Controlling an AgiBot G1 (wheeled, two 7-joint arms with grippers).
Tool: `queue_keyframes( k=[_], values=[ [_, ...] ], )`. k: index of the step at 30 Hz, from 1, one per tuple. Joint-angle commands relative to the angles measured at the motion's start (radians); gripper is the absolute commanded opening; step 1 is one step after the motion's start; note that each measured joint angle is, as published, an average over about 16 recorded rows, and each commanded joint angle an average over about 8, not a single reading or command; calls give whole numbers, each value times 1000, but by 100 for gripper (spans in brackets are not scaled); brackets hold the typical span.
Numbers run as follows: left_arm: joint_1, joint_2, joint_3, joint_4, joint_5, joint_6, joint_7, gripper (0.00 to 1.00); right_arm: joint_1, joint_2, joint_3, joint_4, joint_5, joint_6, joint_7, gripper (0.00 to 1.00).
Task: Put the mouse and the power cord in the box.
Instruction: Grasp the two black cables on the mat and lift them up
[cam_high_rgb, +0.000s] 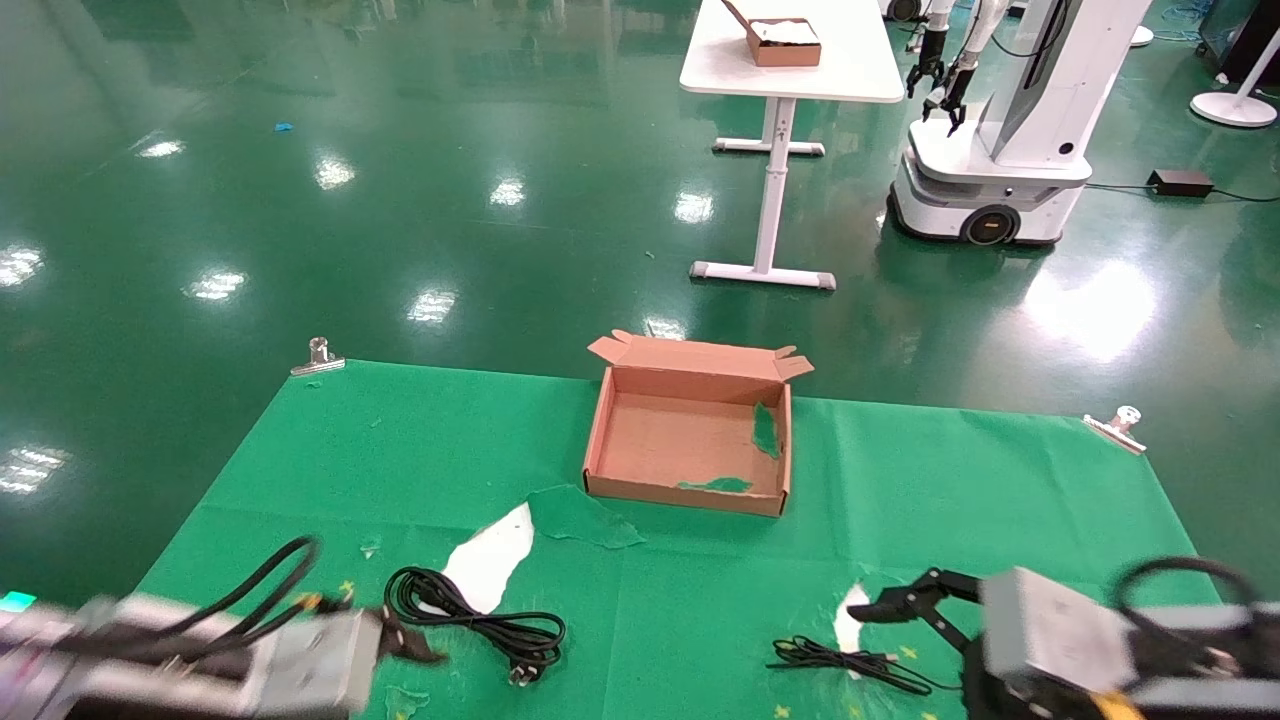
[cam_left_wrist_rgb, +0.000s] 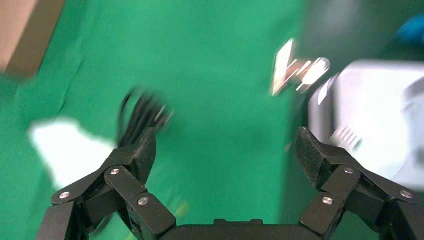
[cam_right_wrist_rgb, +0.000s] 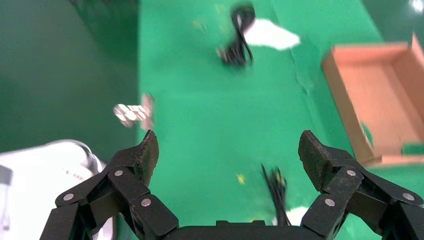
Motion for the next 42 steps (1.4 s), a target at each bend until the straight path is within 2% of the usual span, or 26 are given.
queue_keyframes(
  k=[1, 10, 14, 18, 23, 29, 35, 42],
  values=[
    [-51, 31, 50, 14, 109, 3, -16, 100, 24, -12, -18, -1, -59, 11, 11, 100],
    [-56, 44, 67, 7, 147, -15, -22, 100, 26, -18, -20, -9, -61, 11, 10, 100],
    [-64, 87, 103, -4, 249, -63, -43, 100, 25, -20, -22, -9, -63, 10, 9, 100],
    [-74, 165, 145, 23, 376, -133, -63, 100, 26, -20, -22, -4, -61, 10, 13, 100],
    [-96, 284, 204, 121, 533, -217, -59, 100, 25, -10, -17, 0, -58, 12, 19, 100],
    [-129, 406, 256, 279, 657, -300, -18, 100, 13, 10, -9, 1, -48, 15, 20, 100],
    [-153, 484, 285, 421, 711, -355, 33, 100, 9, 24, -2, 0, -42, 16, 18, 100],
    [-166, 531, 296, 532, 730, -406, 84, 100, 4, 29, 0, -2, -42, 19, 16, 100]
  ],
)
